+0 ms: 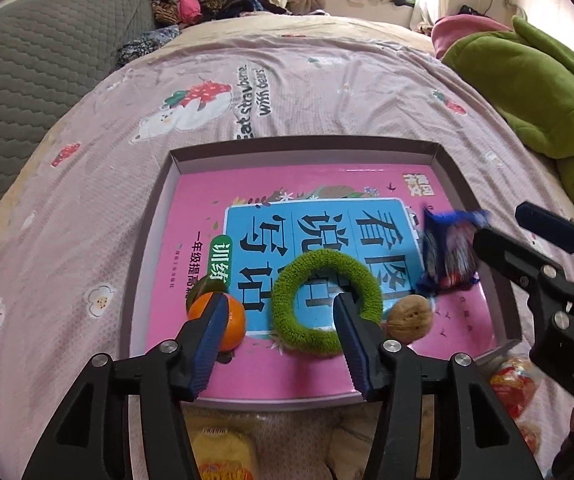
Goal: Organize objects
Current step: 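Open both tools to release the ring and cookie packet onto the book, then withdraw both tools from the tray toward the mesh pouch and plastic eggs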
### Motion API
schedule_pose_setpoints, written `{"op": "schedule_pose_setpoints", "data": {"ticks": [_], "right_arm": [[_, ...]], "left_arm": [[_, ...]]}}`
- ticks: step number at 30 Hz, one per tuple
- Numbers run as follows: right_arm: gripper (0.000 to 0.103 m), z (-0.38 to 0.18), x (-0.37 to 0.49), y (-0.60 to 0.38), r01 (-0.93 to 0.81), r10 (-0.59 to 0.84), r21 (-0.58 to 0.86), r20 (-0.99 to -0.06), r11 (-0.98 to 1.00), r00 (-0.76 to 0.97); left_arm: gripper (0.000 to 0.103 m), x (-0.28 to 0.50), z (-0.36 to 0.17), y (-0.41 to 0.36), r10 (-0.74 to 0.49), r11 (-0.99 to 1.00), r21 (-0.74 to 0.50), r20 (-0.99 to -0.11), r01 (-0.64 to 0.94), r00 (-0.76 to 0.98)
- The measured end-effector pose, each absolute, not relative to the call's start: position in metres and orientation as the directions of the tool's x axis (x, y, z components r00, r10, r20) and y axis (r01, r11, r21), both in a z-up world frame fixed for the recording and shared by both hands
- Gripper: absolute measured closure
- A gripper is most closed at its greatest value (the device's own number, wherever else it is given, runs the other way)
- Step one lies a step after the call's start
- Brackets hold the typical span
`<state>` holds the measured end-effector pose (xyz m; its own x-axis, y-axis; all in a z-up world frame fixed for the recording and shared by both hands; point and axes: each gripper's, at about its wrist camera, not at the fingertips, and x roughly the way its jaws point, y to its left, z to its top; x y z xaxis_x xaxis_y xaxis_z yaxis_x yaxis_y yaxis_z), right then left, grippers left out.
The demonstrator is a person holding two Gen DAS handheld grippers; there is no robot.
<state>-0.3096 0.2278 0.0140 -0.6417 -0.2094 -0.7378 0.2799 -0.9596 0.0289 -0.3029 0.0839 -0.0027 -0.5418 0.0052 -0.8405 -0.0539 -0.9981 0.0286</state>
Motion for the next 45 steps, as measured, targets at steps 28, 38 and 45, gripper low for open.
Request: {"op": "schedule_pose_setpoints", "data": {"ticks": [28, 38, 45], "right_arm": [[0.046, 0.087, -0.235, 0.231, 0.253, -0.200, 0.017, -0.664, -0.967, -0.720], [0.042, 0.110, -0.194, 0.240, 0.231, -0.197, 0.030, -0.632, -0.973, -0.750], [0.039, 0.120, -0.158, 0.246, 0.223, -0.188, 0.019, -0.610, -0.975, -0.770]], "left_arm": [[0.037, -0.225, 0.068, 0.081, 0.056, -0.997, -0.006, -0.772, -0.081, -0.633], [0.035, -0.188, 0.090, 0.083, 0.091, -0.994, -0.032, -0.748, -0.101, -0.657], [0.035, -0.162, 0.096, 0.084, 0.106, -0.992, -0.036, -0.737, -0.117, -0.668]]}}
